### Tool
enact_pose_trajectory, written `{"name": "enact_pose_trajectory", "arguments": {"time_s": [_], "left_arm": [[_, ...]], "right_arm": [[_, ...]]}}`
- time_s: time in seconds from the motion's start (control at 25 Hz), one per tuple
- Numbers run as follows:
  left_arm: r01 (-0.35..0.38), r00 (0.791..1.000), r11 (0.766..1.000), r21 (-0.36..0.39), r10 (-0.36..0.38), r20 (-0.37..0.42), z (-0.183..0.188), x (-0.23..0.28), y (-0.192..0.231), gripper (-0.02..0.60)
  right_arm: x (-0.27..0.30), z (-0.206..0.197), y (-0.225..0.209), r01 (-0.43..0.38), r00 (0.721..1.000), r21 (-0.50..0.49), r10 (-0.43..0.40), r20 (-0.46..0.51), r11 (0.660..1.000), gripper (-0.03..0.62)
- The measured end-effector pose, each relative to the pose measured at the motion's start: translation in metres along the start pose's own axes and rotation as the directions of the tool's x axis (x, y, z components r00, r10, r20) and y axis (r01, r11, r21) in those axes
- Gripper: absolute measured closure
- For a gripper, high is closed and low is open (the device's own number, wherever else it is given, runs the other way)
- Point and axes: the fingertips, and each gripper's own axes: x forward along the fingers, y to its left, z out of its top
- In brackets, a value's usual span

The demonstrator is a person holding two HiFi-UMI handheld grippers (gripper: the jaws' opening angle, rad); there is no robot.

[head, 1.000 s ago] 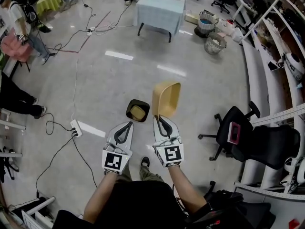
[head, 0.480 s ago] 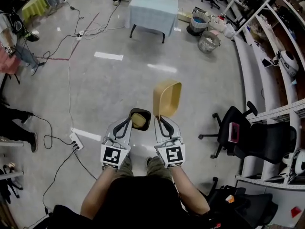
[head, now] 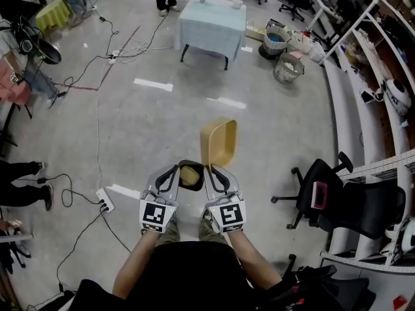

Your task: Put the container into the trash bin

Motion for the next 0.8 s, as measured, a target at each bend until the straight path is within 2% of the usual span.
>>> {"name": "enact_pose_trajectory", "arguments": {"time_s": [0.44,0.8], "left_arm": [[-0.009,1.0,1.0,-0.002,0.009,0.004,0.006,0.022,-0.009,0.597],[-0.033,0.999,0.999,-0.013,0.033,0.0,0.002,0.02,0.0,0.597]], "right_arm": [[0.006,0.001,-0.022,-0.035,0.999,-0.021,0.035,0.009,0.999,0.562],[0.013,0.006,-0.019,-0.052,0.998,-0.038,0.052,0.018,0.998,0.562]]}}
